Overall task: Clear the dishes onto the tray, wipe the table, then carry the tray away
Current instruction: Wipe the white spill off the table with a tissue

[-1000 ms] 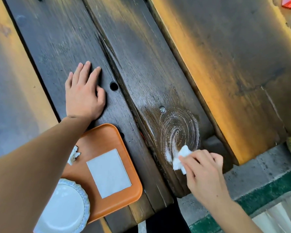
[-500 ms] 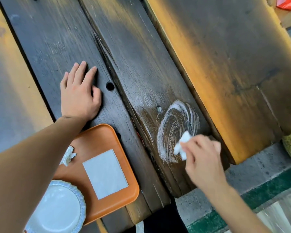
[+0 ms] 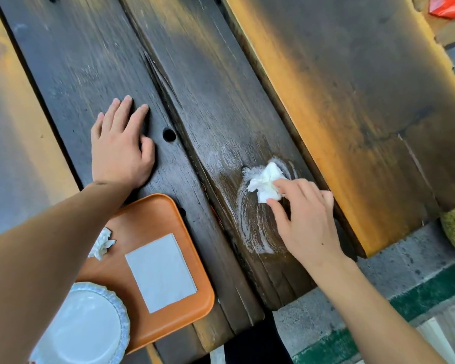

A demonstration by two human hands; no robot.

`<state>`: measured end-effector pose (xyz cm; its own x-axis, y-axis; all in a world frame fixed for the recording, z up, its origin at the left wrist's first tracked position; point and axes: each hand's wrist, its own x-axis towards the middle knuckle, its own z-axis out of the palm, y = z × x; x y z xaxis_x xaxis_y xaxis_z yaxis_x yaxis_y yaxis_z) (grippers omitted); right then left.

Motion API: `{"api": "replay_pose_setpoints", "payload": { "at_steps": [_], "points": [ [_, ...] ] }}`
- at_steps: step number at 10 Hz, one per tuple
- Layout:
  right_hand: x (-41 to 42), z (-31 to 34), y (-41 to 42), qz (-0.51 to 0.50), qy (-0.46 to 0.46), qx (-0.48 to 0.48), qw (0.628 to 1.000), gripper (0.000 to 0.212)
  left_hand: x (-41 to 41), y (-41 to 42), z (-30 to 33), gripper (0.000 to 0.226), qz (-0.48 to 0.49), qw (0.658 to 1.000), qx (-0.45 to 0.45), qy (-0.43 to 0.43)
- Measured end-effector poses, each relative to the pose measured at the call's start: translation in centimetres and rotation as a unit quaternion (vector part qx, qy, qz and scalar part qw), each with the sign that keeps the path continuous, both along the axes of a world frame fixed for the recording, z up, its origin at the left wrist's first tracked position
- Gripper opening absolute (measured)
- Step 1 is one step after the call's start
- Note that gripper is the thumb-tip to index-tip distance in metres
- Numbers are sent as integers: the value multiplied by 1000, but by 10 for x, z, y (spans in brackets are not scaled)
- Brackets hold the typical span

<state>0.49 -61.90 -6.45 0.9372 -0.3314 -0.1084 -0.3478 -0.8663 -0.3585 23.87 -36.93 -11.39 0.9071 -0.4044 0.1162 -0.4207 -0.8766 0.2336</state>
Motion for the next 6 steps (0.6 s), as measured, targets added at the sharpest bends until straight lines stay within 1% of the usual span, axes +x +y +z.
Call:
{"api": "replay_pose_setpoints", "payload": {
  "at_steps": [1, 2, 3, 4, 5, 6],
  "points": [
    [10, -3, -3, -4, -2, -4, 1000, 23, 0, 1, 2, 60, 3, 1000, -1, -1],
    [28, -3, -3, -3, 12, -4, 1000, 21, 0, 0, 2, 60, 1, 1000, -1, -2],
    [31, 3, -4, 7, 44, 2, 999, 16, 0, 0, 2, 60, 0, 1000, 1, 0],
    [20, 11, -6, 36, 50, -20, 998, 11, 0, 0, 2, 61, 0, 1000, -5, 2],
    [21, 20, -15, -1, 51, -1, 999, 13, -1, 0, 2, 61, 0, 1000, -6, -4],
    [37, 24, -29, -37, 11, 27, 999, 12, 0, -1, 3, 61, -3, 1000, -6, -10]
  ]
}}
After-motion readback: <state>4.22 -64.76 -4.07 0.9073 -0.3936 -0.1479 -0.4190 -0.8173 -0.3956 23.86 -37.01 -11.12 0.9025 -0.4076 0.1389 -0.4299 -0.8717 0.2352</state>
